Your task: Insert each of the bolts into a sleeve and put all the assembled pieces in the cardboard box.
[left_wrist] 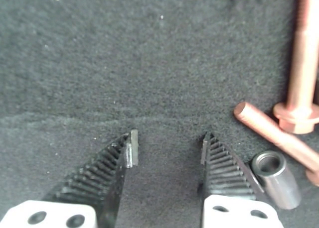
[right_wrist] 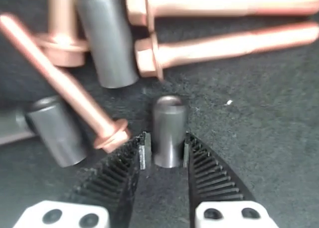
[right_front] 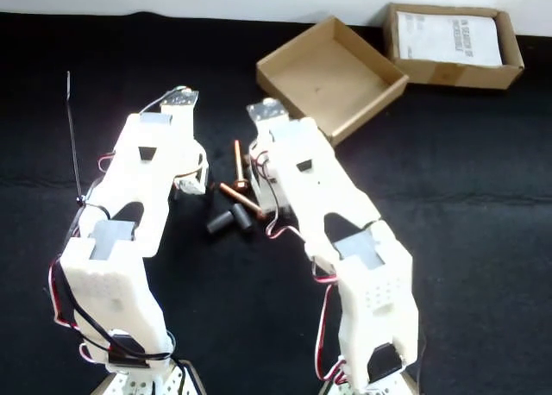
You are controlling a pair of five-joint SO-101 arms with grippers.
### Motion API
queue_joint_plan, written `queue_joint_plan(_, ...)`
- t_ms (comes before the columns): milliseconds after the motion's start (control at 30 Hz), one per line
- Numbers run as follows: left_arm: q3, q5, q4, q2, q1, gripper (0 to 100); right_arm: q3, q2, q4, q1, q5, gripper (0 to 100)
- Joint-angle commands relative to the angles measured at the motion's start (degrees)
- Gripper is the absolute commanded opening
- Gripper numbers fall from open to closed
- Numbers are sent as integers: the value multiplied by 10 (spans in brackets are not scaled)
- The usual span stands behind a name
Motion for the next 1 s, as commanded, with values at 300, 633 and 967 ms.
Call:
queue_joint_plan(300,-1,-4,-8,-8,-1,214,-45,38,17,-1,14,245)
queue_joint_plan(633,-1,-4,-8,-8,-1,214,-113,42,18,9,14,245)
queue_joint_plan(967,-1,-4,-8,-8,-1,214,-79,56,16,15,14,138)
